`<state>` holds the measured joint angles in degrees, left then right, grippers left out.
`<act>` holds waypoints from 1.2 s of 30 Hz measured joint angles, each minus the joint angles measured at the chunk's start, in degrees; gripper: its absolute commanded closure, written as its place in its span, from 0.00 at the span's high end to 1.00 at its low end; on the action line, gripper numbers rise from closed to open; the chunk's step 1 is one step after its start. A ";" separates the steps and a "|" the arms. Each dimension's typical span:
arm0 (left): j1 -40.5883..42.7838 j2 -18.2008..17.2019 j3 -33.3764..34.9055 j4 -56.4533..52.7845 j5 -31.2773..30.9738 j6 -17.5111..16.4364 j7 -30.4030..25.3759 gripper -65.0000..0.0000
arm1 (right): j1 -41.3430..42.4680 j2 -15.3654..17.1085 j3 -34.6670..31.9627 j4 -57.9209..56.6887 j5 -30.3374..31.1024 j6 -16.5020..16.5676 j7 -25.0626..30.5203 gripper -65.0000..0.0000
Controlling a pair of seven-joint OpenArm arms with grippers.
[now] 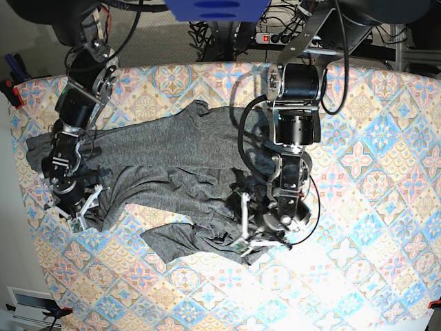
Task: Layout the t-shirt on the table in an organized manner, then fold the t-shirt properly
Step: 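Grasp the crumpled hem fabric with the left gripper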
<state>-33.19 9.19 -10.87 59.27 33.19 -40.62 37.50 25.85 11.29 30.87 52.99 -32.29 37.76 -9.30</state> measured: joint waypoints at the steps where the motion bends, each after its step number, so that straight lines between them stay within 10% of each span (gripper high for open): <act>1: -0.83 -0.13 -1.53 -0.92 0.00 0.17 -1.38 0.45 | -0.96 -0.04 0.00 0.42 -0.09 0.46 -0.31 0.37; 15: -9.16 -0.09 -13.22 -24.17 -0.20 3.04 -18.05 0.45 | -8.41 -0.66 -0.02 10.10 -0.37 0.55 -0.81 0.37; 25: -11.54 -8.17 -18.64 -34.16 -19.17 8.20 -20.59 0.45 | -12.57 -0.63 0.04 14.29 -0.31 0.61 -0.74 0.37; 36: -11.91 -8.90 -18.27 -46.97 -20.15 11.58 -28.61 0.45 | -14.12 -0.63 0.09 19.21 -0.33 0.63 -0.85 0.37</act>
<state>-45.10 0.30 -29.15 12.29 13.04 -29.04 8.88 11.73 10.66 30.96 72.20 -32.62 38.39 -10.15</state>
